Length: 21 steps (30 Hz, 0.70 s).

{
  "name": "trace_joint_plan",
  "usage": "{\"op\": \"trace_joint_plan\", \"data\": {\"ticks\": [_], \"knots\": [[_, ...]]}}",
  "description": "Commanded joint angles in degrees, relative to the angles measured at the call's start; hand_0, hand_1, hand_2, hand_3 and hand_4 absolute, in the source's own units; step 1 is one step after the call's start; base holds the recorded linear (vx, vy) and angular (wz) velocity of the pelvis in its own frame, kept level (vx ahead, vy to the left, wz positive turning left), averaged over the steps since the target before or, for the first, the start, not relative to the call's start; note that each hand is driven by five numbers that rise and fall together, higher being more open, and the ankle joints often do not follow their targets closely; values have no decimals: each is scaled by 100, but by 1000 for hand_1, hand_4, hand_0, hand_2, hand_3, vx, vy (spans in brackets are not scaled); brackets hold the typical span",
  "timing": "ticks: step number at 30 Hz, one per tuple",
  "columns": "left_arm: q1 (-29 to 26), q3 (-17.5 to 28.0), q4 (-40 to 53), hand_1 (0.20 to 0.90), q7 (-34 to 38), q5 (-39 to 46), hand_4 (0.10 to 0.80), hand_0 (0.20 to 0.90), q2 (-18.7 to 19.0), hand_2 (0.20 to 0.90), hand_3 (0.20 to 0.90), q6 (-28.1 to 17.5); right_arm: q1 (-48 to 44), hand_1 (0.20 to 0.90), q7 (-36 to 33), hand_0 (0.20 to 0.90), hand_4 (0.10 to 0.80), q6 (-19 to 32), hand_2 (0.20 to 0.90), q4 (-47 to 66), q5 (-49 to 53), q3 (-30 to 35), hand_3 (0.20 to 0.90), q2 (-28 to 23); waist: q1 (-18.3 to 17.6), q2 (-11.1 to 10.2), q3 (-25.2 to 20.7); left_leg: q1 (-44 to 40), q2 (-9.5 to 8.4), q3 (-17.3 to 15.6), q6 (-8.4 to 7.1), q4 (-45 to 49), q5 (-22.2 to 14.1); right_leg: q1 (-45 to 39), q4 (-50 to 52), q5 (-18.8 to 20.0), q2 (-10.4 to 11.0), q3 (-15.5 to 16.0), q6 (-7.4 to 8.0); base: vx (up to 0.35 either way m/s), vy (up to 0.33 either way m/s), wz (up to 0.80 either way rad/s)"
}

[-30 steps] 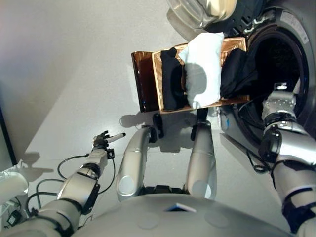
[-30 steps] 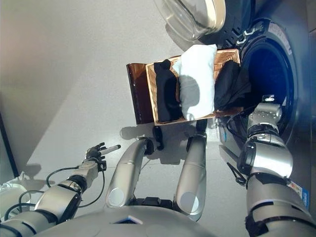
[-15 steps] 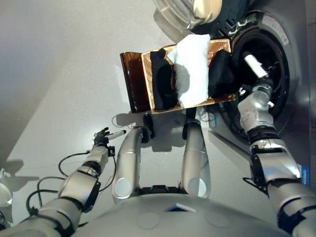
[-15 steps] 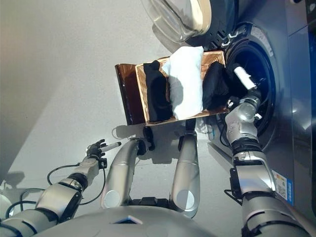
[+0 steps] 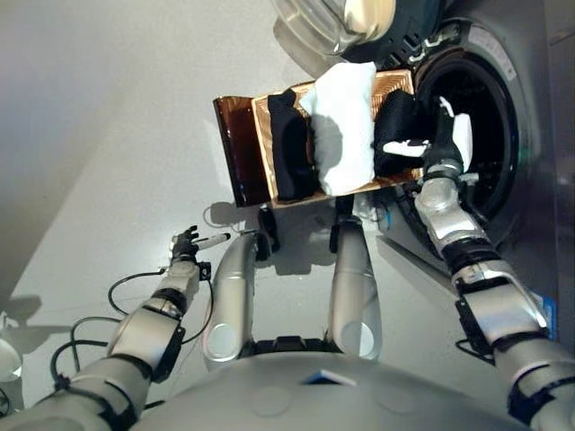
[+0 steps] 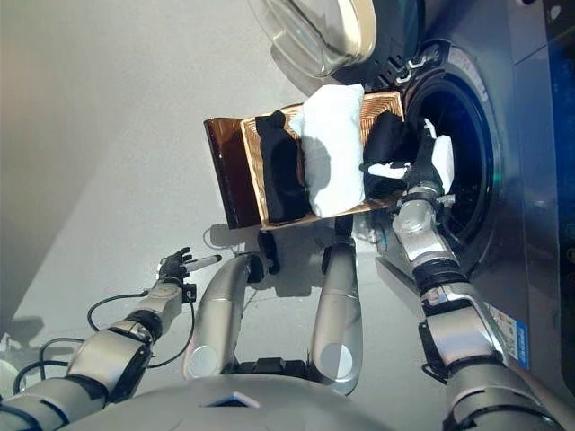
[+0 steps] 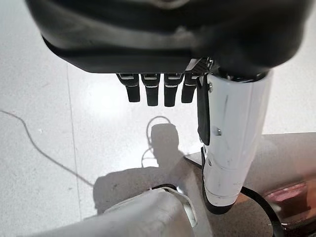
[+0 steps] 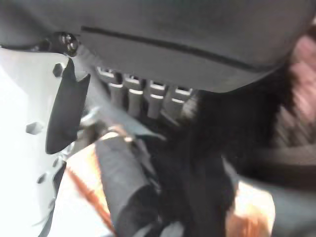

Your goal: Pick up the clothes and place them into the washing machine

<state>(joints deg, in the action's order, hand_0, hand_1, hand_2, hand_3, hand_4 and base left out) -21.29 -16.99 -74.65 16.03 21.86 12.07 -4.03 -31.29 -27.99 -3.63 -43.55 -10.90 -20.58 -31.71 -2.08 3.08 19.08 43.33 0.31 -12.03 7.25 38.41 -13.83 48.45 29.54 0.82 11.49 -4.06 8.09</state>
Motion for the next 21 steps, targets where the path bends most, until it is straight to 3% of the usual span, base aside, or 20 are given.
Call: {"op": "trace_joint_plan", "data": {"ticks": [1, 4, 13, 15, 17, 18, 19, 21], "knots": [[148, -3, -142, 900, 295, -227, 800, 900, 170, 900, 900, -167, -441, 900, -500, 900, 800, -182, 900, 416, -1184, -73, 900, -605, 189, -5, -186, 42, 110, 445, -747, -586, 555, -325, 342, -603, -113, 196, -419, 0, 0, 0], [118, -52, -131, 900, 330, -230, 800, 900, 108, 900, 900, -221, -745, 900, -610, 900, 800, -510, 900, 190, -2166, -503, 900, -735, 215, 0, -210, 48, 104, 459, -755, -600, 541, -320, 350, -618, -114, 193, -421, 0, 0, 0], [34, -98, -135, 900, 331, -134, 800, 900, 31, 900, 900, -233, -1422, 900, -552, 900, 800, -1105, 900, -552, -3338, -1220, 900, -785, 285, 6, -240, 99, 88, 470, -784, -551, 505, -297, 357, -622, -114, 170, -416, -10, 1, 0], [-16, -84, -132, 900, 283, -116, 800, 900, 20, 900, 900, -231, -1673, 900, -371, 900, 800, -1236, 900, -699, -3836, -1553, 900, -906, 276, 0, -227, 183, 81, 436, -749, -603, 677, -220, 291, -452, -99, 190, -444, -97, 5, 0], [-11, -83, -136, 900, 282, -117, 800, 900, 17, 900, 900, -230, -1672, 900, -369, 900, 800, -1235, 900, -704, -3836, -1560, 900, -902, 281, 7, -246, 121, 81, 477, -791, -565, 510, -273, 350, -613, -113, 174, -417, 43, -2, 0], [-37, -79, -155, 900, 274, -101, 800, 900, 23, 900, 900, -219, -1858, 900, -314, 900, 800, -1342, 900, -983, -3972, -1733, 900, -885, 293, 5, -225, 202, 73, 434, -753, -599, 680, -200, 294, -448, -96, 185, -444, 83, -1, -3], [-29, -77, -166, 900, 263, -92, 800, 900, 23, 900, 900, -213, -1900, 900, -270, 900, 800, -1362, 900, -1053, -4022, -1786, 900, -879, 311, 13, -246, 141, 72, 475, -797, -566, 516, -246, 353, -607, -108, 171, -418, -11, 3, -5], [-16, -58, -177, 900, 247, -83, 800, 900, 24, 900, 900, -213, -1951, 900, -250, 900, 800, -1390, 900, -1188, -4121, -1893, 900, -861, 315, 15, -243, 153, 71, 471, -797, -563, 516, -245, 352, -606, -109, 173, -422, 44, -2, -1]]}}
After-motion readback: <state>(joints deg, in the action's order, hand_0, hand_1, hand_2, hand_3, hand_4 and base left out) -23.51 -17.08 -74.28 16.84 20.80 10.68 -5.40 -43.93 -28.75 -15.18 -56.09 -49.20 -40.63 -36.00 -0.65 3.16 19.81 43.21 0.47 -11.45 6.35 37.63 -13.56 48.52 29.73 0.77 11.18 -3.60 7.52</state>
